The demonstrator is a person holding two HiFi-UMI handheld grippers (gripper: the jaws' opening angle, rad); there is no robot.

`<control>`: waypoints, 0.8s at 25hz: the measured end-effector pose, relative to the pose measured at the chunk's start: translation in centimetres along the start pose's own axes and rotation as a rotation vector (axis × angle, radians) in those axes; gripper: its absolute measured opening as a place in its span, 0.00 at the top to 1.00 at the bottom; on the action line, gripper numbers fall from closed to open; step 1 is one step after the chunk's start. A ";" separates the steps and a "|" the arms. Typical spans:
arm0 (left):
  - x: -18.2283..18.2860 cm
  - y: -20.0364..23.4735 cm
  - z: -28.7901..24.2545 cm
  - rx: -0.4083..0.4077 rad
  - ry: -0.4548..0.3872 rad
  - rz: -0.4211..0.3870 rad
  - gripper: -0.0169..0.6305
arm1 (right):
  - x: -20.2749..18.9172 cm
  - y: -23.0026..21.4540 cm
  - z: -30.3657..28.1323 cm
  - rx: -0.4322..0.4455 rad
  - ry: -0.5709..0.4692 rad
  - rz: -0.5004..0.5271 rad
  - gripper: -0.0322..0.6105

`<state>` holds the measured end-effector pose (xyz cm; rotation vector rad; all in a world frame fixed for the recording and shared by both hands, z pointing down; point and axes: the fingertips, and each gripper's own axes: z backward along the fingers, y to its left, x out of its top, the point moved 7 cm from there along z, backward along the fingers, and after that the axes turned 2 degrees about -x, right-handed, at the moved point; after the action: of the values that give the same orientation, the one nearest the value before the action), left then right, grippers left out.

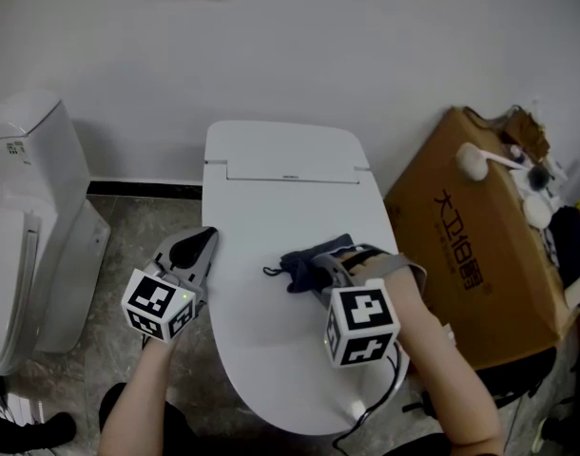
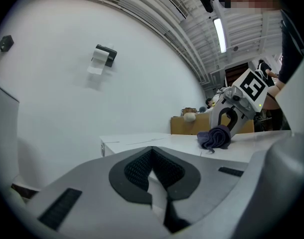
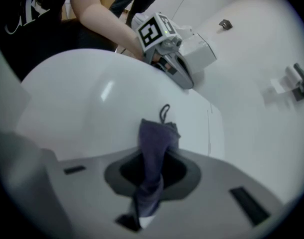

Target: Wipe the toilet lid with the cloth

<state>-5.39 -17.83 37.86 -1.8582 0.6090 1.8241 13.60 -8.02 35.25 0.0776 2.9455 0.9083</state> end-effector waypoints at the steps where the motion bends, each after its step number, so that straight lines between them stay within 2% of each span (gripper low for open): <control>1: 0.0 0.0 0.0 0.001 0.000 -0.001 0.95 | 0.1 0.2 0.2 -0.003 -0.002 0.001 0.85; 20: 0.2 -0.2 0.0 0.000 0.007 -0.024 0.95 | 0.9 5.3 3.7 0.009 -0.022 -0.008 0.85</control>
<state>-5.28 -17.61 37.68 -1.8644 0.5870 1.8031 13.14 -1.48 35.15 0.0759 2.9279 0.8868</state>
